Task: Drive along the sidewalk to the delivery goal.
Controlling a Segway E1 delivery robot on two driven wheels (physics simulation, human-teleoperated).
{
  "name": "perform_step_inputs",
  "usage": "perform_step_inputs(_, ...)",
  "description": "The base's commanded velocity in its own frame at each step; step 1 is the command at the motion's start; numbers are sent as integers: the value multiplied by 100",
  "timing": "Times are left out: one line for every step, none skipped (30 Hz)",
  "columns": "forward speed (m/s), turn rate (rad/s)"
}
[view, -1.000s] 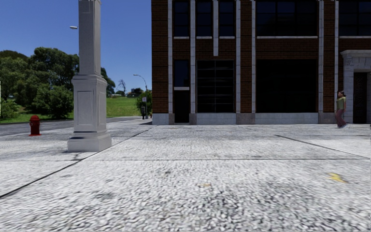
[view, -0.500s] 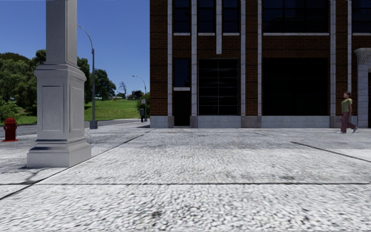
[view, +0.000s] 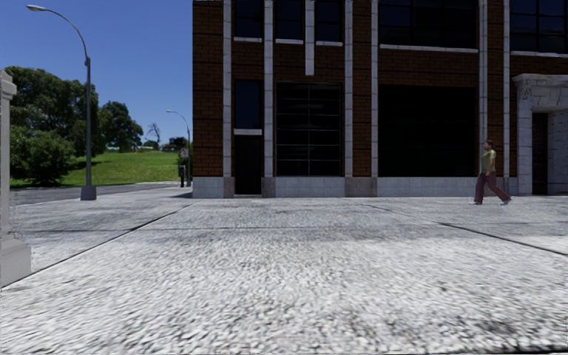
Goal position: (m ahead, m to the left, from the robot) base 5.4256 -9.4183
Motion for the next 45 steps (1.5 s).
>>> perform_step_inputs(200, -111)
perform_step_inputs(200, -112)
perform_step_inputs(200, -112)
perform_step_inputs(200, -112)
perform_step_inputs(200, -112)
perform_step_inputs(200, -112)
perform_step_inputs(200, -112)
perform_step_inputs(200, -112)
perform_step_inputs(200, -112)
perform_step_inputs(200, -112)
perform_step_inputs(200, -112)
perform_step_inputs(200, -112)
perform_step_inputs(200, -112)
perform_step_inputs(200, -112)
perform_step_inputs(200, -112)
perform_step_inputs(200, -112)
perform_step_inputs(200, -112)
perform_step_inputs(200, -111)
perform_step_inputs(200, -111)
perform_step_inputs(200, -111)
perform_step_inputs(200, -111)
perform_step_inputs(200, -111)
perform_step_inputs(200, -111)
perform_step_inputs(200, -111)
perform_step_inputs(200, -111)
perform_step_inputs(200, -111)
perform_step_inputs(200, -111)
perform_step_inputs(200, -111)
perform_step_inputs(200, -111)
perform_step_inputs(200, -111)
perform_step_inputs(200, -111)
perform_step_inputs(200, -111)
perform_step_inputs(200, -111)
perform_step_inputs(200, -111)
perform_step_inputs(200, -111)
perform_step_inputs(200, -111)
perform_step_inputs(200, -111)
perform_step_inputs(200, -111)
perform_step_inputs(200, -109)
perform_step_inputs(200, -8)
perform_step_inputs(200, 0)
perform_step_inputs(200, 0)
perform_step_inputs(200, 0)
perform_step_inputs(200, 0)
perform_step_inputs(200, 0)
